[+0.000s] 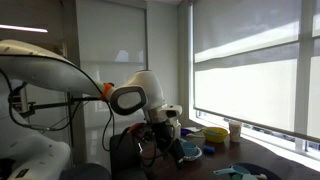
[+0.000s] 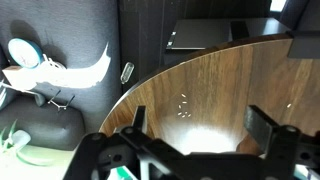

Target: Put the stacked coffee cups in the yellow bowl.

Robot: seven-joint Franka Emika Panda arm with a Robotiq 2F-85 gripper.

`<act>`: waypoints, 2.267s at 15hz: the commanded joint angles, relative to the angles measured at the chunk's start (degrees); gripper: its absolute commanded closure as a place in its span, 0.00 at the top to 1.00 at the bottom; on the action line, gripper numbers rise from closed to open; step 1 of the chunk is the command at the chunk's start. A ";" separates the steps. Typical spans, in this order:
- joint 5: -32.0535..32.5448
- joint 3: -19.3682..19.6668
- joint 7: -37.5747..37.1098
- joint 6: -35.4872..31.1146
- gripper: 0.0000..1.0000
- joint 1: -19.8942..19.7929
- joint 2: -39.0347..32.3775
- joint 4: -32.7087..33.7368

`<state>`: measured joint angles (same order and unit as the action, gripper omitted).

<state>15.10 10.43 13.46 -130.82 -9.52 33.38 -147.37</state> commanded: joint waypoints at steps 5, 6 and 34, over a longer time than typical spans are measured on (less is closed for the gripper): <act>-0.13 -0.13 0.08 0.18 1.00 -0.10 0.00 0.12; -0.13 -0.13 0.08 0.18 1.00 -0.10 0.00 0.12; -28.92 7.78 25.46 -24.32 1.00 25.09 -30.13 38.10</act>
<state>-13.82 18.21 38.92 -155.13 15.57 3.25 -109.27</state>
